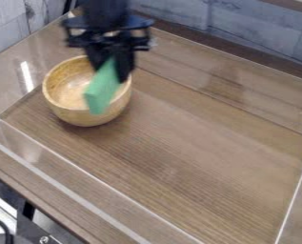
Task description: Put green object into wooden bowl
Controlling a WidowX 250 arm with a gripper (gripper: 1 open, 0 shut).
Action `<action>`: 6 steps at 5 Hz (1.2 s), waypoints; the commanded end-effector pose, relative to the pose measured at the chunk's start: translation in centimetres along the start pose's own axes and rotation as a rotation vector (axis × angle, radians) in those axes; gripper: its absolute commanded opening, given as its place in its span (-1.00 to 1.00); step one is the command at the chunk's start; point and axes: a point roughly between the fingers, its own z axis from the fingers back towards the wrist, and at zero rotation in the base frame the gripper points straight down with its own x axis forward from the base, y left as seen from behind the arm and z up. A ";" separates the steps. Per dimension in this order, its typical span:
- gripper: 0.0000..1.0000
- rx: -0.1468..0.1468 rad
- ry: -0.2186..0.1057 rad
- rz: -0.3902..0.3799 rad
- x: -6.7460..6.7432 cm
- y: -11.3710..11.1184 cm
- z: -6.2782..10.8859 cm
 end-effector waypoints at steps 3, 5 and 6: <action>-1.00 0.017 -0.047 0.001 2.2 2.5 -3.1; 1.00 0.038 -0.060 0.074 4.6 5.8 -3.4; 1.00 0.036 -0.062 0.114 5.3 6.9 -3.0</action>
